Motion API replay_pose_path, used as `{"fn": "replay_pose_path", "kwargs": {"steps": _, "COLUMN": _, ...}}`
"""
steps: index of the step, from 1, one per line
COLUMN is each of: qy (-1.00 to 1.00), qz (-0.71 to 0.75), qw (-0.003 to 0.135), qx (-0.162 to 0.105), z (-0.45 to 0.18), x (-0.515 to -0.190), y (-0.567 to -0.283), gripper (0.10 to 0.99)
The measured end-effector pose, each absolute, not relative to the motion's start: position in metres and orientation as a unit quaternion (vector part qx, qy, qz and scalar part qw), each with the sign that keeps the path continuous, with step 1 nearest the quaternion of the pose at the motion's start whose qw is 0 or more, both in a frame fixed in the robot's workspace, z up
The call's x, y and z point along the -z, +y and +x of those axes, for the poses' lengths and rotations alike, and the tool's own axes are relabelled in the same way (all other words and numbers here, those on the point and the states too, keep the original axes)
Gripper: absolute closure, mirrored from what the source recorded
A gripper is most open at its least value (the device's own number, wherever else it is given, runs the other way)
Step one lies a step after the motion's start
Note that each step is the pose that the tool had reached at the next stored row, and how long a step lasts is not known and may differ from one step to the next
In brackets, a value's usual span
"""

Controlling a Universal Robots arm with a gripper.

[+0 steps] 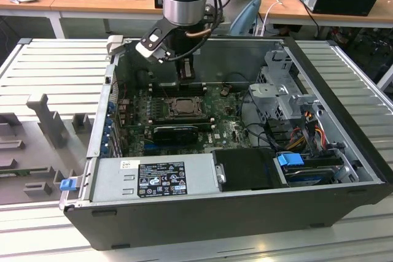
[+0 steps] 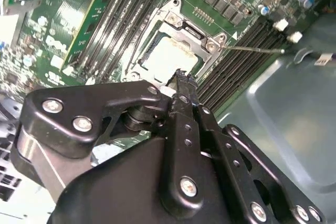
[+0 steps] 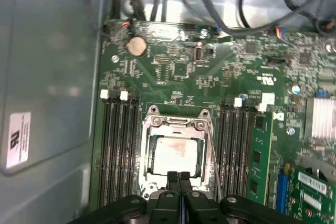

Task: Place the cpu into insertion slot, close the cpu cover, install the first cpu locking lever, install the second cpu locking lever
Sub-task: 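Install the first cpu locking lever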

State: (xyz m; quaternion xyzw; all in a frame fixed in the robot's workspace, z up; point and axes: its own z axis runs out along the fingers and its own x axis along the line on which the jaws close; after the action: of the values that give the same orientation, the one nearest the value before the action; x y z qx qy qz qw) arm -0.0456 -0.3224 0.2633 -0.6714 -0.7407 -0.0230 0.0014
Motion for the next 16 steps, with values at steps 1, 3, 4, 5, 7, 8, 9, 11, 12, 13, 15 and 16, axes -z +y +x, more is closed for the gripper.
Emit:
{"fn": "replay_pose_path", "kwargs": {"steps": 1, "qy": -0.752, "qz": -0.658, "qw": 0.002, "qx": 0.023, "z": -0.0456, "x": -0.2632, "y": -0.3224, "gripper": 0.980}}
{"fn": "replay_pose_path", "kwargs": {"steps": 3, "qy": -0.769, "qz": -0.639, "qw": 0.002, "qx": 0.023, "z": -0.0457, "x": -0.2631, "y": -0.3224, "gripper": 0.980}}
{"fn": "replay_pose_path", "kwargs": {"steps": 4, "qy": -0.777, "qz": -0.629, "qw": 0.003, "qx": 0.023, "z": -0.0456, "x": -0.2628, "y": -0.3224, "gripper": 0.980}}
{"fn": "replay_pose_path", "kwargs": {"steps": 5, "qy": -0.783, "qz": -0.621, "qw": 0.003, "qx": 0.022, "z": -0.0456, "x": -0.2625, "y": -0.3224, "gripper": 0.980}}
{"fn": "replay_pose_path", "kwargs": {"steps": 7, "qy": -0.801, "qz": -0.598, "qw": 0.003, "qx": 0.022, "z": -0.0456, "x": -0.2616, "y": -0.3224, "gripper": 0.980}}
{"fn": "replay_pose_path", "kwargs": {"steps": 8, "qy": -0.811, "qz": -0.584, "qw": 0.004, "qx": 0.021, "z": -0.0456, "x": -0.2610, "y": -0.3224, "gripper": 0.980}}
{"fn": "replay_pose_path", "kwargs": {"steps": 9, "qy": -0.823, "qz": -0.567, "qw": 0.004, "qx": 0.021, "z": -0.0456, "x": -0.2610, "y": -0.3224, "gripper": 0.980}}
{"fn": "replay_pose_path", "kwargs": {"steps": 11, "qy": -0.833, "qz": -0.552, "qw": 0.004, "qx": 0.021, "z": -0.0456, "x": -0.2609, "y": -0.3224, "gripper": 0.980}}
{"fn": "replay_pose_path", "kwargs": {"steps": 12, "qy": -0.843, "qz": -0.538, "qw": 0.005, "qx": 0.021, "z": -0.0456, "x": -0.2608, "y": -0.3224, "gripper": 0.980}}
{"fn": "replay_pose_path", "kwargs": {"steps": 13, "qy": -0.847, "qz": -0.531, "qw": 0.005, "qx": 0.021, "z": -0.0456, "x": -0.2608, "y": -0.3224, "gripper": 0.980}}
{"fn": "replay_pose_path", "kwargs": {"steps": 15, "qy": -0.857, "qz": -0.515, "qw": 0.005, "qx": 0.020, "z": -0.0456, "x": -0.2606, "y": -0.3223, "gripper": 0.980}}
{"fn": "replay_pose_path", "kwargs": {"steps": 16, "qy": -0.862, "qz": -0.507, "qw": 0.005, "qx": 0.020, "z": -0.0456, "x": -0.2607, "y": -0.3224, "gripper": 0.980}}
